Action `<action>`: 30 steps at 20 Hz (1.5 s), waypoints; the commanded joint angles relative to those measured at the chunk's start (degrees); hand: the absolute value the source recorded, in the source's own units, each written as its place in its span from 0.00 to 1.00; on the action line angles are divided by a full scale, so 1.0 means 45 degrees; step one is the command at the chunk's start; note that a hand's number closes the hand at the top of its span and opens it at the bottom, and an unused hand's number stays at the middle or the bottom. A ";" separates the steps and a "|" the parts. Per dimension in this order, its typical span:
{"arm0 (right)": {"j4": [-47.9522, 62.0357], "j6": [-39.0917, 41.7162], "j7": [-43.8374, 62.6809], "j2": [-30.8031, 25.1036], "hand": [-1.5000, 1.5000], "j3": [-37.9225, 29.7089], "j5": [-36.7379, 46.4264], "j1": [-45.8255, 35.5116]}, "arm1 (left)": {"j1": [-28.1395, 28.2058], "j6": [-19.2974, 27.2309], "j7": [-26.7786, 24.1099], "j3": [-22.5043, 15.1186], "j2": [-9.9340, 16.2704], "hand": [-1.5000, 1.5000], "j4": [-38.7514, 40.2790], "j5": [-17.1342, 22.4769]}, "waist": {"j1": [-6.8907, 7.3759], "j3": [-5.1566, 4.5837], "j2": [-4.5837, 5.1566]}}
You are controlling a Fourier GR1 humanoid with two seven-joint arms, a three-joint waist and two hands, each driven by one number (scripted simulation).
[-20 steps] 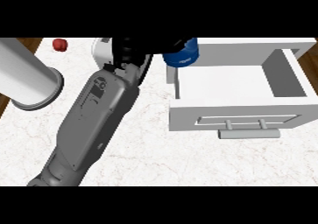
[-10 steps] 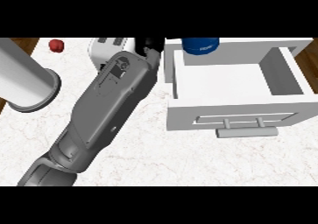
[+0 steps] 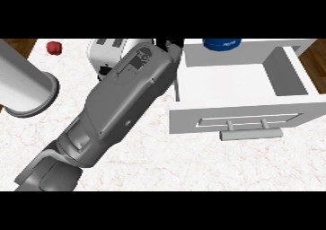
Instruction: Pick up the can, place it into the drawer and close the drawer
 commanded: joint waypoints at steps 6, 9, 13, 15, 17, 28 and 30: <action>0.0451 0.0001 -0.0018 0.0005 0.00 0.0278 0.0347 -0.0653 | -0.0665 0.0954 -0.0786 -0.1987 -0.0001 1.00 0.1078 0.2035 | -0.0134 0.0009 0.0034; 0.0169 0.0430 -0.0679 0.0471 0.00 0.0286 0.0060 0.0617 | -0.0532 0.0442 -0.1119 -0.1745 -0.0001 1.00 0.1823 0.2236 | -0.0252 0.0014 0.0030; -0.0059 -0.0192 0.0475 -0.0440 0.00 -0.0231 -0.0554 -0.0385 | -0.1662 0.0964 -0.0238 -0.2480 -0.0001 1.00 0.2207 0.2726 | -0.0177 0.0006 0.0023; 0.0159 0.0390 -0.0163 0.0159 0.00 0.0011 0.0082 -0.0050 | -0.1063 0.1205 -0.0921 -0.3033 -0.0001 1.00 0.2369 0.2840 | -0.0274 0.0015 0.0054; -0.0210 -0.0309 0.0492 -0.0032 0.00 0.0201 0.0440 -0.0505 | -0.1516 0.1100 -0.0810 -0.3035 -0.0001 0.00 0.2655 0.3067 | -0.0245 0.0008 0.0084; 0.0177 -0.0044 0.0413 -0.0346 0.00 0.0044 0.0009 -0.0825 | -0.1167 0.2013 -0.1612 -0.4044 -0.0001 0.00 0.3055 0.4202 | -0.0482 0.0016 0.0141; -0.0631 -0.0203 0.0729 0.0228 0.00 0.0525 0.0106 -0.0537 | -0.0995 0.2227 -0.1800 -0.4203 -0.0001 0.00 0.2937 0.4434 | -0.0512 0.0009 0.0126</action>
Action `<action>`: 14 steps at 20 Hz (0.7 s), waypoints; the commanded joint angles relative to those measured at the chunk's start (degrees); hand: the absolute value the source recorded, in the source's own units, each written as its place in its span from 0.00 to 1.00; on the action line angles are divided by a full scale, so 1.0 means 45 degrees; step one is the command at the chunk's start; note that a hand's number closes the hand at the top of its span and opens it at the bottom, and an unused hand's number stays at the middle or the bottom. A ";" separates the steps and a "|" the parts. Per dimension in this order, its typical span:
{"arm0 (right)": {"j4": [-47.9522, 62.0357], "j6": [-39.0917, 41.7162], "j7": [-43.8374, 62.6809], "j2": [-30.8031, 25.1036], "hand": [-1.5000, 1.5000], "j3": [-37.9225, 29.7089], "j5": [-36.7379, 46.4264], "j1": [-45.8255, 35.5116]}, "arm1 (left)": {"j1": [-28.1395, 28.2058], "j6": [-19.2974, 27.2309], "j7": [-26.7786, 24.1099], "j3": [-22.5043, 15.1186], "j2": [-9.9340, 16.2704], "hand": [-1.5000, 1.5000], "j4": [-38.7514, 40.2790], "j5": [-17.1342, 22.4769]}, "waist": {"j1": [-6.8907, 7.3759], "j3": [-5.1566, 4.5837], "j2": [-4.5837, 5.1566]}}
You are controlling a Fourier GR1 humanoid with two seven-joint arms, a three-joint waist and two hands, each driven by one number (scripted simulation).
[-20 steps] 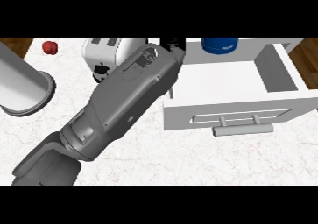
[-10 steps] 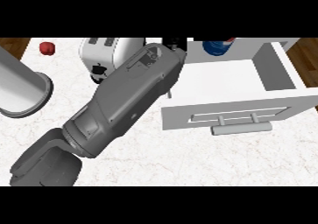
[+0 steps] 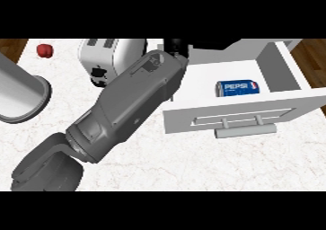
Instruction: Pick up the can, place it into the drawer and close the drawer
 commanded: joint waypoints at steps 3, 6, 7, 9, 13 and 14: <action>-0.0457 -0.0016 0.0365 0.0153 0.00 0.0315 0.0069 0.0088 | 0.0371 -0.0202 -0.0852 -0.0140 -0.0001 0.00 0.0209 0.0722 | -0.0027 -0.0008 0.0028; -0.0720 -0.0499 0.0151 0.0056 0.00 0.0276 0.0628 -0.0653 | 0.0195 -0.0008 -0.1211 -0.0163 -0.0001 0.00 0.0250 0.0962 | 0.0041 -0.0012 0.0047; 0.0040 0.0035 -0.0988 -0.0271 0.00 -0.0111 0.1392 -0.1088 | 0.0002 0.0078 -0.1034 -0.0071 -0.0001 0.00 0.0140 0.1149 | 0.0015 0.0005 0.0077; -0.1273 0.0319 -0.1208 -0.0620 0.00 -0.0212 0.2377 -0.0899 | -0.0446 -0.0380 -0.1033 0.0206 -0.0001 0.00 0.0444 0.1045 | 0.0180 -0.0016 0.0060; -0.1658 0.0942 -0.1771 -0.0624 0.00 0.0436 0.3355 -0.0931 | -0.0325 0.0041 -0.1270 -0.0053 -0.0001 0.00 -0.0255 0.1426 | 0.0308 -0.0010 -0.0060; -0.0673 0.1141 -0.2603 -0.0938 0.00 0.0349 0.3825 -0.1597 | 0.0319 0.0032 -0.1824 -0.0155 -0.0001 0.00 -0.0548 0.1577 | 0.0380 0.0000 -0.0018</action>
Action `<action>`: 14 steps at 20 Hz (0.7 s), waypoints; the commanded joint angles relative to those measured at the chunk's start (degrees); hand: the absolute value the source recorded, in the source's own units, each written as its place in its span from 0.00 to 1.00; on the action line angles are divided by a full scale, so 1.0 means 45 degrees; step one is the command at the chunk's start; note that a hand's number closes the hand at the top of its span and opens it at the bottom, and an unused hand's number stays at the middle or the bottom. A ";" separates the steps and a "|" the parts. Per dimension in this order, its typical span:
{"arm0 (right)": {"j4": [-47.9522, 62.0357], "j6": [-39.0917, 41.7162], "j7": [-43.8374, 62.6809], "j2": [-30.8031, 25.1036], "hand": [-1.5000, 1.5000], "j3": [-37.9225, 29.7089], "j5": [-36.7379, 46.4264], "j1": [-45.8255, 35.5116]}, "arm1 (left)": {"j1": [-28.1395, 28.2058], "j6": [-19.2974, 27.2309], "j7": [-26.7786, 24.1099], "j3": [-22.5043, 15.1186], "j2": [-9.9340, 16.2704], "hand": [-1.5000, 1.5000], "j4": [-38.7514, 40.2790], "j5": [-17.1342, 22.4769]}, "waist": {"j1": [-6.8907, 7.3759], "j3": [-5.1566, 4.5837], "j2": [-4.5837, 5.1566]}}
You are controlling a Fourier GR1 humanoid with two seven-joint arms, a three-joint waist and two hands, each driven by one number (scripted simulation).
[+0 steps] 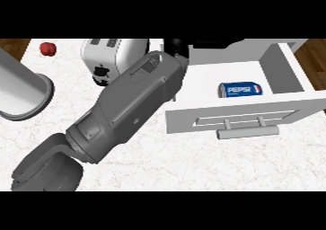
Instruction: Pick up the can, place it into the drawer and close the drawer
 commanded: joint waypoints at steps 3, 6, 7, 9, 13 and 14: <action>-0.0350 -0.0008 -0.0743 -0.0394 0.00 0.0963 0.2830 -0.1449 | -0.0091 0.0129 -0.0756 -0.0141 0.0000 0.00 -0.0247 0.0396 | 0.0263 0.0001 0.0041; -0.1103 0.0073 -0.1040 -0.0240 0.00 0.1666 0.4543 -0.1446 | -0.0453 -0.0094 -0.0882 0.0153 0.0000 0.00 0.0136 0.0311 | 0.0503 -0.0005 -0.0020; -0.0741 0.0043 -0.0937 -0.0414 0.00 0.2233 0.5141 -0.1991 | -0.0452 0.0577 -0.0865 -0.0178 0.0000 0.00 -0.0367 0.0658 | 0.0302 0.0002 0.0057; -0.0088 -0.0207 -0.1180 -0.0426 0.00 0.2867 0.6341 -0.2648 | -0.0415 0.0342 -0.0973 -0.0164 0.0000 0.00 -0.0199 0.0644 | 0.0532 0.0002 0.0029; -0.0124 -0.0504 -0.1683 0.0060 0.00 0.4376 0.8799 -0.2418 | -0.0289 0.0784 -0.0438 -0.0279 0.0000 0.00 -0.0857 0.0833 | 0.0688 -0.0004 -0.0125; 0.0655 -0.0771 -0.1722 -0.0174 0.00 0.4763 0.9643 -0.3122 | -0.0404 0.0593 -0.0135 -0.0203 0.0000 0.00 -0.0771 0.0804 | 0.0944 -0.0009 -0.0113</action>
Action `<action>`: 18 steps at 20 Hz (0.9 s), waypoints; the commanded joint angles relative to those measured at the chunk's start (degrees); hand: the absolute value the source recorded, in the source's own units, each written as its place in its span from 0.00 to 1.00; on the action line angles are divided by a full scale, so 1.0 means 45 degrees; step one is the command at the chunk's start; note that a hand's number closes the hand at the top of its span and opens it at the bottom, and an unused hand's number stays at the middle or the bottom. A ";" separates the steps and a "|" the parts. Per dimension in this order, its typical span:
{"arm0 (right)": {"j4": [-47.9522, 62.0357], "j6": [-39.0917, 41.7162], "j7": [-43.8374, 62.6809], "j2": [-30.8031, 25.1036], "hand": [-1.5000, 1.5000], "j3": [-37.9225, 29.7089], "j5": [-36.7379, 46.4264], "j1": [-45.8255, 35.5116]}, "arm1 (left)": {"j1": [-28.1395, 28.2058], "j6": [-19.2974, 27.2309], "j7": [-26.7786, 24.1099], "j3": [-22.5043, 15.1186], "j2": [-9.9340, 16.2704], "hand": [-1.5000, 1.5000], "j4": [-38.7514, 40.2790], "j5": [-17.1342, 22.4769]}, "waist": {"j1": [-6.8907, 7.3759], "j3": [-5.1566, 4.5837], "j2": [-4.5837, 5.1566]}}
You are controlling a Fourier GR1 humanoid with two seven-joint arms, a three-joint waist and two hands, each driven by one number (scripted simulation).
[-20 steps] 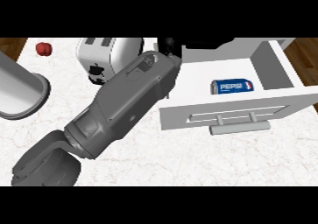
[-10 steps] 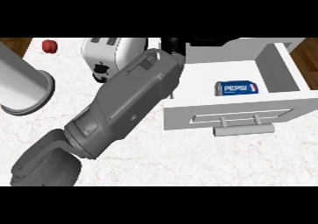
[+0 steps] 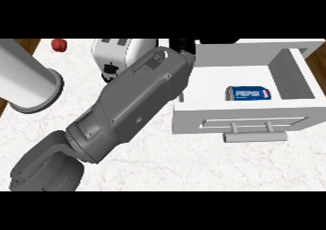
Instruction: Pick up the can, place it into the drawer and close the drawer
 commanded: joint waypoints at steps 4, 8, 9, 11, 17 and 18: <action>0.2712 -0.1664 -0.1290 0.0012 0.00 0.2393 0.4689 -0.1995 | 0.0026 -0.0114 0.0448 0.0201 0.0036 0.00 -0.0061 -0.0250 | 0.0542 -0.0004 -0.0079; 0.4015 -0.2497 -0.0982 0.0099 0.00 0.3566 0.6443 -0.3212 | 0.0509 0.0102 0.0787 0.0087 0.0297 0.00 -0.0696 -0.0557 | 0.0710 -0.0016 -0.0180; 0.4330 -0.2592 -0.0923 -0.0011 0.00 0.3742 0.6797 -0.3588 | -0.0042 -0.0095 0.0951 0.0382 0.0546 0.00 -0.0301 -0.0579 | 0.0533 -0.0012 -0.0134; 0.5465 -0.3072 -0.1439 -0.0169 0.00 0.4384 0.7896 -0.3950 | 0.0060 0.0100 0.1077 0.0501 0.0463 0.00 -0.0386 -0.0549 | 0.0595 -0.0010 -0.0123; 0.8990 -0.4263 -0.2030 -0.0463 0.00 0.4896 0.9494 -0.5836 | 0.0533 0.0003 0.1364 0.0401 0.1099 0.00 -0.1003 -0.1099 | 0.0681 -0.0007 -0.0108; 0.9252 -0.4489 -0.1858 -0.0277 0.00 0.5305 0.9978 -0.5982 | 0.0425 0.0400 0.1939 0.0183 0.1266 0.00 -0.1429 -0.1226 | 0.0769 -0.0009 -0.0178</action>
